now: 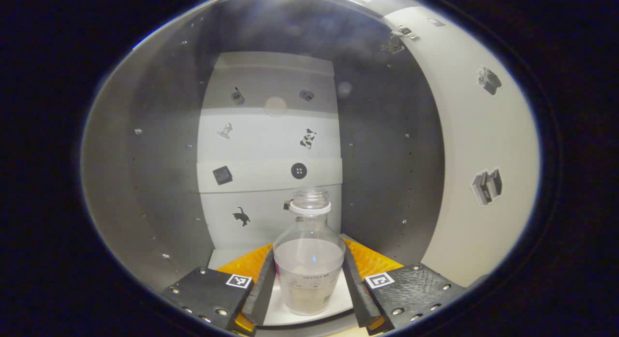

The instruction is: Open the cabinet door with the right hand, grasp the bottle in the cabinet with the left hand and place it on the coaster, then close the cabinet door with the right hand.

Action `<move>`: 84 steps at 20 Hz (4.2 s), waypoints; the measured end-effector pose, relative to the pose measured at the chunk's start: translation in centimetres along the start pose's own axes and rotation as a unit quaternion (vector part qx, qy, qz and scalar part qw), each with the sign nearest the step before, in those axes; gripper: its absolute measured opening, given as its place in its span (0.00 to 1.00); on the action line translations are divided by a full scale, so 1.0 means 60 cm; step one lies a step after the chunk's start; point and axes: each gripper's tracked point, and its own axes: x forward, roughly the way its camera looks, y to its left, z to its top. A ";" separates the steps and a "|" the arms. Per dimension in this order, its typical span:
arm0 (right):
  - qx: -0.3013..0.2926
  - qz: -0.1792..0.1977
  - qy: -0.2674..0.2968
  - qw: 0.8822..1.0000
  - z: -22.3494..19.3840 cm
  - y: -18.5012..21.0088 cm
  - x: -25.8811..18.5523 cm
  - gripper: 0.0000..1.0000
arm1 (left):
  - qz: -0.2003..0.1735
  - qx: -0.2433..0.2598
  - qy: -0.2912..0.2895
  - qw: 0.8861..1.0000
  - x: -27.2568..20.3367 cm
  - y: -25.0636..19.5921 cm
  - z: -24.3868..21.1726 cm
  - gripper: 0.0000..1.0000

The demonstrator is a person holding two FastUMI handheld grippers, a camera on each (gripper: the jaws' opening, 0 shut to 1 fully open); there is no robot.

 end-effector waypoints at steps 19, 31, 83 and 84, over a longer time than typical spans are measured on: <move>0.032 -0.012 -0.027 0.999 -0.016 0.073 -0.111 0.98 | 0.053 0.000 0.002 0.999 -0.413 0.119 -0.078 0.70; 0.009 -0.023 -0.011 1.000 -0.051 0.109 -0.155 0.98 | 0.106 -0.037 0.003 0.994 -0.547 0.195 -0.327 0.70; 0.048 -0.191 -0.012 0.980 -0.156 -0.009 -0.248 0.98 | 0.170 -0.035 0.000 0.985 -0.674 0.160 -0.334 0.87; 0.049 -0.185 -0.017 0.981 -0.152 -0.005 -0.240 0.98 | 0.173 -0.030 0.000 0.984 -0.679 0.157 -0.316 0.86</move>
